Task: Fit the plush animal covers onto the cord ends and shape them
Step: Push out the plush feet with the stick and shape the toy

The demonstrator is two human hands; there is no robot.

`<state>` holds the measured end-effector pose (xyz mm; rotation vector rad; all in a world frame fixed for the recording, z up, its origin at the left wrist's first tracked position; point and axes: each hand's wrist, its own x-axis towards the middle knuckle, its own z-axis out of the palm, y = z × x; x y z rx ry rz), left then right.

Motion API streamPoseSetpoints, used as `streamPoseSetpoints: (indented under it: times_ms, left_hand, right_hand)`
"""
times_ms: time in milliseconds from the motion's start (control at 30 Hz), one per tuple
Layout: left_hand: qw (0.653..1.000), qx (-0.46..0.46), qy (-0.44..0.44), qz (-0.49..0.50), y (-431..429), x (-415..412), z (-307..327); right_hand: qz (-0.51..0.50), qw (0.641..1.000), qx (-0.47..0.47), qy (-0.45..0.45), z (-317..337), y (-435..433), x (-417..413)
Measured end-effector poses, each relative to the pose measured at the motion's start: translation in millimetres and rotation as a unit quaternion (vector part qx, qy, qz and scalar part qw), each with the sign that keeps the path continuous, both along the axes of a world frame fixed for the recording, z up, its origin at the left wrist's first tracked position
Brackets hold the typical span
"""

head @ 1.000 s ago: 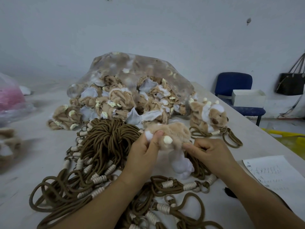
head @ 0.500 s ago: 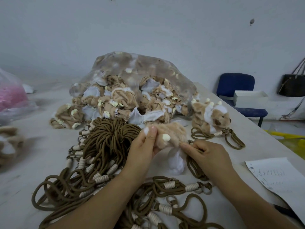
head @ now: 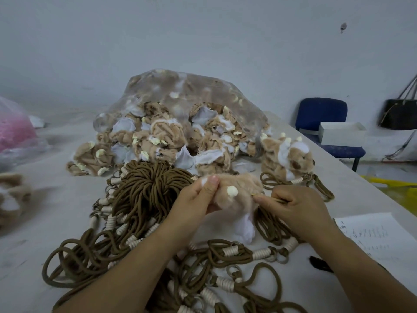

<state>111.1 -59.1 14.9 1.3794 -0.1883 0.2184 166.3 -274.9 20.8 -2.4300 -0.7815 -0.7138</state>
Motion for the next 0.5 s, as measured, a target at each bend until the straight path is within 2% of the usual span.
streamPoseSetpoints:
  times_ms: [133, 300, 400, 500]
  left_hand:
    - [1.000, 0.000, 0.000, -0.016, 1, 1, 2]
    - [0.997, 0.056, 0.002, 0.055, -1, 5, -2]
    - [0.990, 0.103, 0.014, 0.098, 3, 10, -8]
    - [0.994, 0.057, 0.016, 0.090, 1, 9, -10]
  right_hand:
    - [0.002, 1.000, 0.025, 0.013, -1, 6, -3]
    - [-0.033, 0.982, 0.111, 0.152, -13, 24, -12]
    - [-0.040, 0.968, 0.141, 0.204, -19, 32, -14]
    - [-0.051, 0.969, 0.126, 0.207, -17, 31, -13]
